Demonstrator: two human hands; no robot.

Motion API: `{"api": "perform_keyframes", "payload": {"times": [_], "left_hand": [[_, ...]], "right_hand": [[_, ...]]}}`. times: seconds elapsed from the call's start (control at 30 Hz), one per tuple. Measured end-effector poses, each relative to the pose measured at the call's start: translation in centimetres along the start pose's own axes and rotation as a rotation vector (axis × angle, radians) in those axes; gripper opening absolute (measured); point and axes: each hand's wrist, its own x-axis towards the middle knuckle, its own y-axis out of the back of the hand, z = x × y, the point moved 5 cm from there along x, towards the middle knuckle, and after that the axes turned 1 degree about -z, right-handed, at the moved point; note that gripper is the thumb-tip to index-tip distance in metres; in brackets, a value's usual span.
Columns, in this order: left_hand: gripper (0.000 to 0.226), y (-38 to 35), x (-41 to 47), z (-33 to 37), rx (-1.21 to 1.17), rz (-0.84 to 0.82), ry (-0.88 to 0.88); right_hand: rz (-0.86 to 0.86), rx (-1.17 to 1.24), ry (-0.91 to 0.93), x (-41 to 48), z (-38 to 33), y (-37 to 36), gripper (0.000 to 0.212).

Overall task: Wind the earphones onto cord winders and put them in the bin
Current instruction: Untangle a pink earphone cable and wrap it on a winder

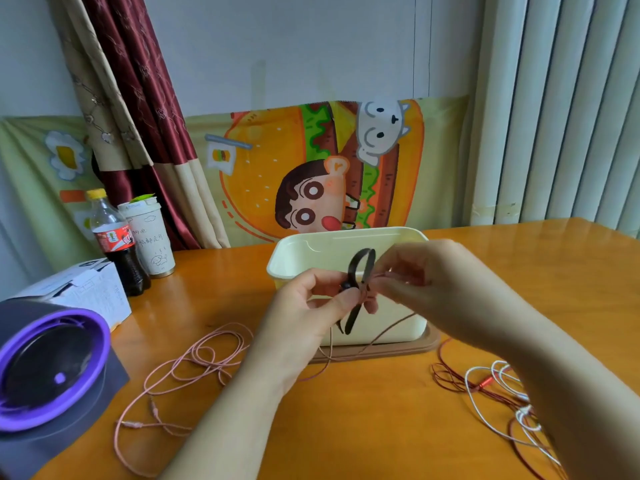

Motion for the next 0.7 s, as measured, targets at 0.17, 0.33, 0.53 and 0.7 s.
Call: {"api": "perform_keyframes", "payload": {"times": [0.17,0.33,0.53,0.7], "left_hand": [[0.036,-0.4,-0.1,0.1,-0.104,-0.184,0.003],[0.023,-0.6,-0.6,0.5,-0.149,-0.318,0.025],[0.02,-1.5,-1.2,1.4,-0.283,-0.436,-0.01],[0.047,-0.5,-0.4,2.2,-0.488,-0.24,-0.102]], "right_hand": [[0.091,0.107,-0.026,0.0,1.0,1.7,0.011],[0.044,0.214,-0.024,-0.1,1.6,2.6,0.017],[-0.064,0.67,-0.173,0.1,3.8,-0.1,0.02],[-0.131,0.853,-0.258,0.0,3.2,-4.4,0.021]]}}
